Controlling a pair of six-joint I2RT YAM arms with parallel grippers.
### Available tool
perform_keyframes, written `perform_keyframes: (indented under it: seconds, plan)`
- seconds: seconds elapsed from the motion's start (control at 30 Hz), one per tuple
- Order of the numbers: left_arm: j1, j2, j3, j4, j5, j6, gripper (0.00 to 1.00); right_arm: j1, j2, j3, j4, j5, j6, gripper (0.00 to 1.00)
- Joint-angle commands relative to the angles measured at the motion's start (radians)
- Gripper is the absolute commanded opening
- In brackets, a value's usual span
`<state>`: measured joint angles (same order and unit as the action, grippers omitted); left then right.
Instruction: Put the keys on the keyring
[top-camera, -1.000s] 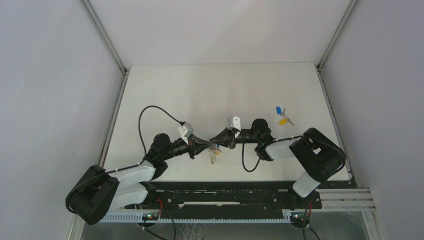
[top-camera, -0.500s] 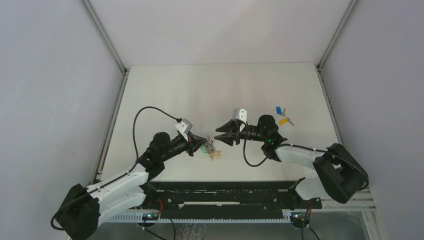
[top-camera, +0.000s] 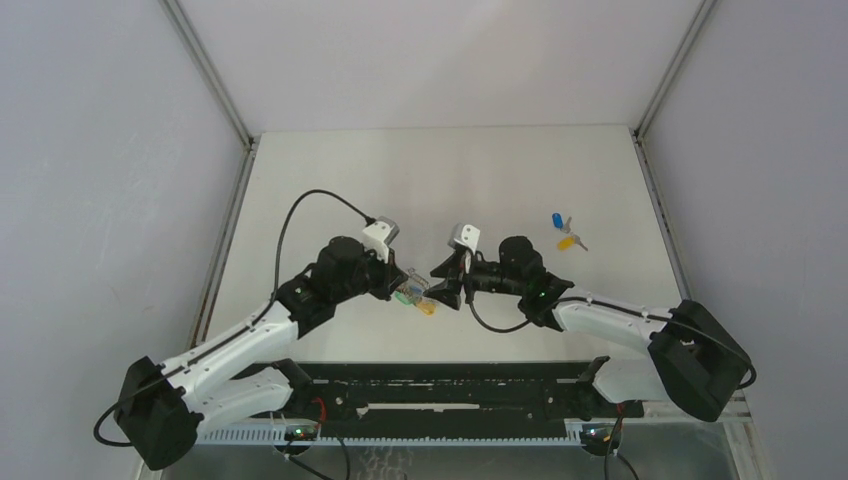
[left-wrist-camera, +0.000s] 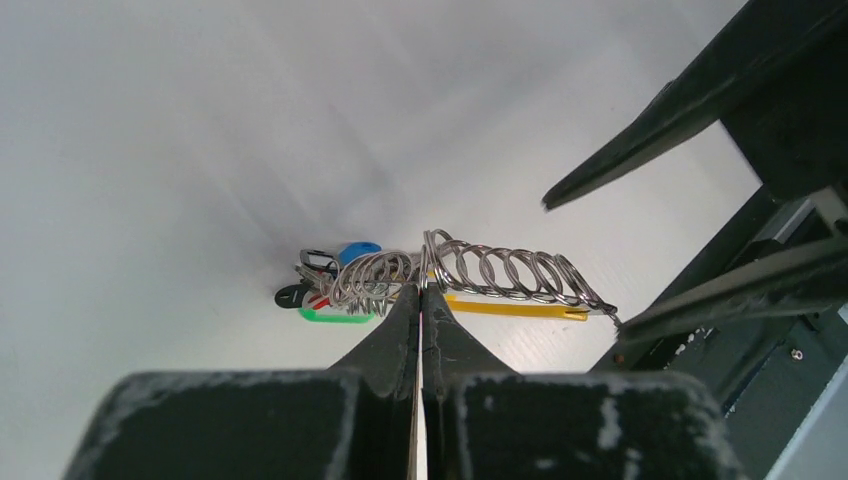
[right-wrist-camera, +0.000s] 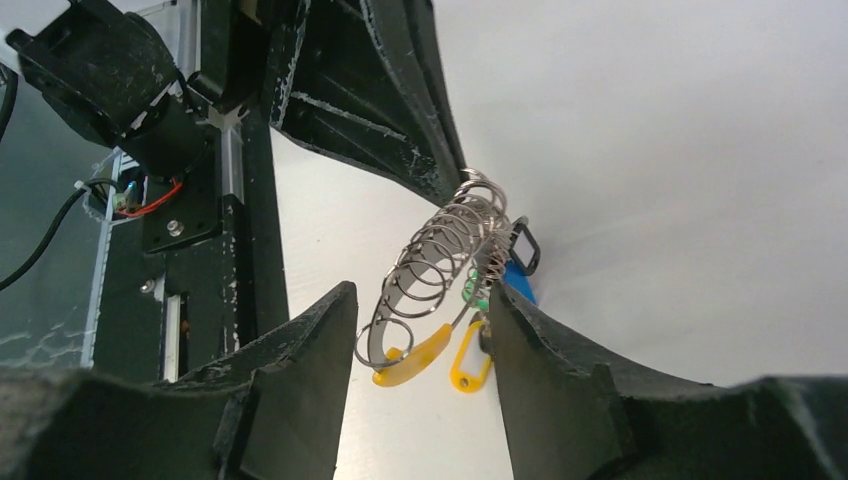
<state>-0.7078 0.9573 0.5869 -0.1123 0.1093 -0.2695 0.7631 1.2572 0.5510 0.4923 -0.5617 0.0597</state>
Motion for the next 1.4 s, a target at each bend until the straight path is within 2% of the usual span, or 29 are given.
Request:
perform_keyframes:
  seconds: [0.0, 0.17, 0.3, 0.47, 0.57, 0.7, 0.97, 1.07, 1.37]
  plan:
    - [-0.021, 0.045, 0.132, -0.126, -0.003, 0.013, 0.0, 0.032, 0.047, 0.057, -0.002, 0.073, 0.041, 0.5]
    - [-0.03, 0.122, 0.184, -0.116, 0.021, 0.004, 0.0, 0.037, 0.09, 0.056, -0.044, 0.137, 0.095, 0.39]
    - [-0.03, 0.209, 0.234, -0.123, 0.078, 0.0, 0.0, 0.045, 0.082, 0.013, -0.11, 0.212, 0.095, 0.16]
    - [-0.03, 0.286, 0.279, -0.164, 0.153, 0.0, 0.0, 0.057, 0.07, -0.052, -0.103, 0.265, 0.103, 0.03]
    - [-0.03, 0.321, 0.32, -0.227, 0.195, 0.007, 0.0, 0.08, 0.085, -0.054, -0.124, 0.338, 0.085, 0.01]
    - [-0.029, 0.339, 0.377, -0.345, 0.162, 0.033, 0.0, 0.109, 0.099, -0.054, -0.131, 0.414, 0.081, 0.0]
    - [-0.024, 0.408, 0.489, -0.546, 0.184, 0.101, 0.0, 0.137, 0.125, -0.054, -0.132, 0.459, 0.081, 0.02]
    - [-0.023, 0.399, 0.497, -0.547, 0.192, 0.111, 0.0, 0.146, 0.132, -0.054, -0.123, 0.486, 0.061, 0.0]
    - [-0.017, 0.354, 0.392, -0.403, 0.11, 0.076, 0.0, 0.137, 0.121, -0.054, -0.055, 0.355, 0.058, 0.0]
